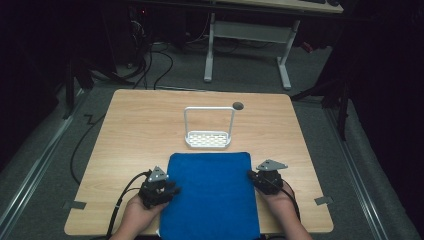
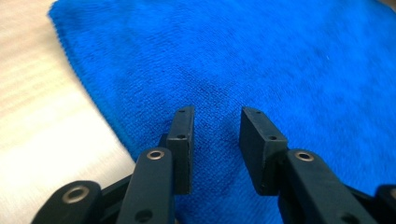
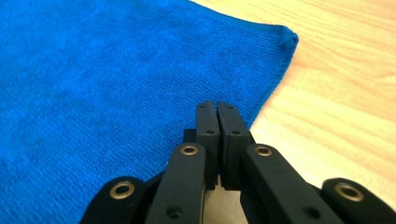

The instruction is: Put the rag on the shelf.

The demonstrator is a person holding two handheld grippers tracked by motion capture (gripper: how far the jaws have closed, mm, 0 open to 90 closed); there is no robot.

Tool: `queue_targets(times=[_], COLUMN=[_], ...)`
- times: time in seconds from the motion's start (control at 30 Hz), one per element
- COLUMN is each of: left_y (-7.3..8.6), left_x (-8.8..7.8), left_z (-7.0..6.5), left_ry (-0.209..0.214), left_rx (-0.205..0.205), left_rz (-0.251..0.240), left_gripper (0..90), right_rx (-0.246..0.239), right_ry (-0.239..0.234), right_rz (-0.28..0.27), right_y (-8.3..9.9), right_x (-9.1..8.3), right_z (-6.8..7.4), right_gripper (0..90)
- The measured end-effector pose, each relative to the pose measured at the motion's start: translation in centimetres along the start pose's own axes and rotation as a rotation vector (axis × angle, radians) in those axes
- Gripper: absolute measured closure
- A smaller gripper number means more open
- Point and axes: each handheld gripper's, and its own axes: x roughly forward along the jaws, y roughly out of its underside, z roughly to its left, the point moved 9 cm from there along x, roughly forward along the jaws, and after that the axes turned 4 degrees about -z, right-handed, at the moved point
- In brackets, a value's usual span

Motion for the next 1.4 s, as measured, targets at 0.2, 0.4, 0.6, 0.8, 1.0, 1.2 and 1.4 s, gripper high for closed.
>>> queue_targets(times=[0.2, 0.4, 0.6, 0.8, 1.0, 1.2, 1.4], left_y=[1.3, 2.1, 0.4, -1.6, -2.1, -2.8, -2.9], left_x=[-1.4, -2.3, -2.6, -1.5, 0.4, 1.8, 2.0], left_z=[-1.5, -1.8, 0.8, 5.2, 6.6, 6.8, 6.7], left_ry=[0.025, 0.066, 0.005, -0.122, -0.169, -0.192, -0.164], left_rx=[0.014, -0.012, -0.031, -0.112, -0.123, -0.094, -0.112], left_rz=[0.045, 0.053, -0.077, -0.143, -0.108, -0.099, -0.105], left_gripper=[66.6, 65.8, 59.5, 48.4, 50.4, 58.5, 66.8], right_rx=[0.011, -0.018, -0.026, 0.003, 0.025, 0.040, 0.075], right_ry=[-0.060, -0.092, -0.071, -0.062, -0.025, 0.013, 0.006], right_rz=[-0.006, 0.006, -0.046, -0.049, -0.072, -0.117, -0.110], right_y=[1.1, 1.4, 0.8, 0.8, 0.5, -0.3, -0.5], right_x=[-1.3, -2.0, -2.3, -2.3, -2.5, -2.7, -2.1], right_z=[1.2, 2.3, 1.9, 1.0, 0.5, -0.4, -1.1], right_gripper=[88.7, 84.5, 76.5, 71.2, 66.2, 58.8, 54.5])
